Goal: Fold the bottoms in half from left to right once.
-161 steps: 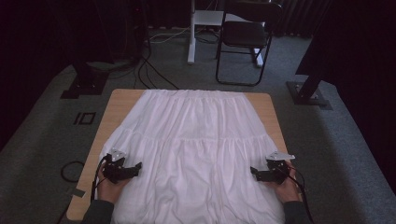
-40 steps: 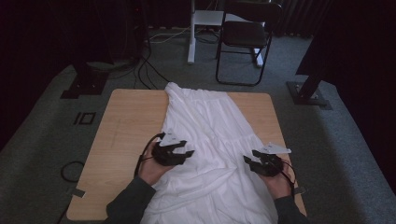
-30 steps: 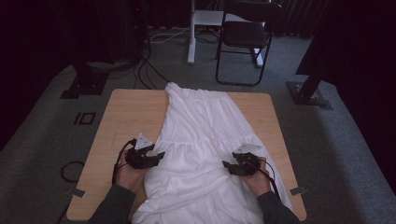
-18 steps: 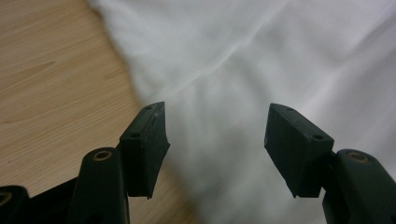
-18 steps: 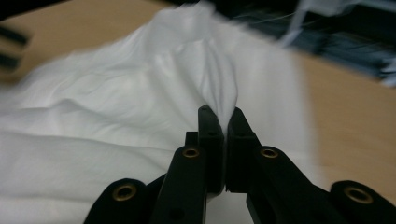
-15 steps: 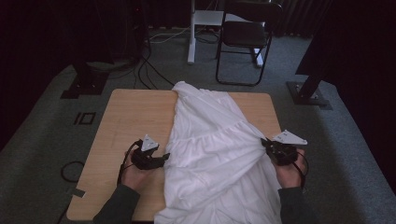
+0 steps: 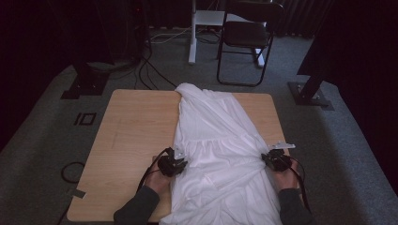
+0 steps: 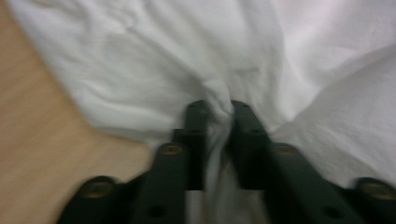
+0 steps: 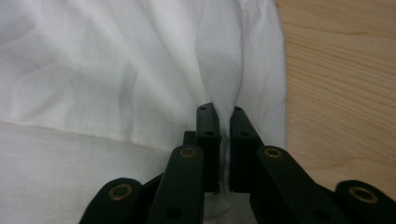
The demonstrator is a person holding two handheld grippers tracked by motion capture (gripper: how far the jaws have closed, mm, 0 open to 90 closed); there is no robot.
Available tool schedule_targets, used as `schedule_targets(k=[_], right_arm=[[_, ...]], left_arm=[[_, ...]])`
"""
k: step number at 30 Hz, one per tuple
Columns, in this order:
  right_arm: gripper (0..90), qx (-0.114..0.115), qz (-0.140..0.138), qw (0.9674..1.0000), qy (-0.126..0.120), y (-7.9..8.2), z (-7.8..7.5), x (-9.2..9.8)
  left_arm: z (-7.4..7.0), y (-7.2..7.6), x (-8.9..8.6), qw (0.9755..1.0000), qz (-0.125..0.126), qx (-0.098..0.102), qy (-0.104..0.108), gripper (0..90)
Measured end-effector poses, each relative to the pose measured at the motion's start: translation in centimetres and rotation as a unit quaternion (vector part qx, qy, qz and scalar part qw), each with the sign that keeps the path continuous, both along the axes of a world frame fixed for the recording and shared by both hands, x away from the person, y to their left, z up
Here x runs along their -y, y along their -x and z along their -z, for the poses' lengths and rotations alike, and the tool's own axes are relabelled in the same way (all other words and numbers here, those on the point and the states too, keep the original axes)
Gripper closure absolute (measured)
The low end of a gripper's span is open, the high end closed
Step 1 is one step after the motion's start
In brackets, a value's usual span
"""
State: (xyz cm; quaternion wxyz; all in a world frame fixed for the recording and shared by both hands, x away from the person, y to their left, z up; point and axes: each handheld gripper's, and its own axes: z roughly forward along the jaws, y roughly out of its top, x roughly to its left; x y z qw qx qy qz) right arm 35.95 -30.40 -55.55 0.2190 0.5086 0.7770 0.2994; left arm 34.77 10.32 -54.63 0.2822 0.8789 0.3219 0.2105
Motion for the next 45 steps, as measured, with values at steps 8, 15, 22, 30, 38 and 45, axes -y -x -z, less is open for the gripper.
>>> schedule_targets(k=[8,15,22,30,38,45], right_arm=[[83.6,-0.002,-0.047,0.9989,-0.002,-1.3,-0.1,-3.8],[84.3,0.019,-0.027,0.9994,0.007,-5.0,-0.6,-5.7],[47.8,0.031,-0.004,0.9992,0.026,-4.8,-2.3,-5.6],[42.9,0.04,-0.142,0.9882,-0.039,-1.0,-4.2,-11.5],[49.5,0.012,-0.195,0.9806,-0.021,-0.9,-2.2,-15.5],[89.8,0.009,-0.216,0.9728,-0.084,1.0,-3.3,-11.8]], left_arm=[[-0.5,-5.7,-3.3,0.9934,-0.087,0.025,-0.07,83.9],[-0.9,-8.8,-5.0,0.9933,-0.112,0.0,-0.026,78.7],[-2.1,-5.8,-6.3,0.9931,-0.113,0.022,0.023,54.1],[-4.2,-1.5,-7.5,0.9908,-0.108,0.046,0.067,50.5],[-2.9,2.9,-8.0,0.9912,-0.087,0.005,0.1,50.4],[-1.4,6.3,-9.1,0.9892,-0.084,-0.02,0.118,61.1]])
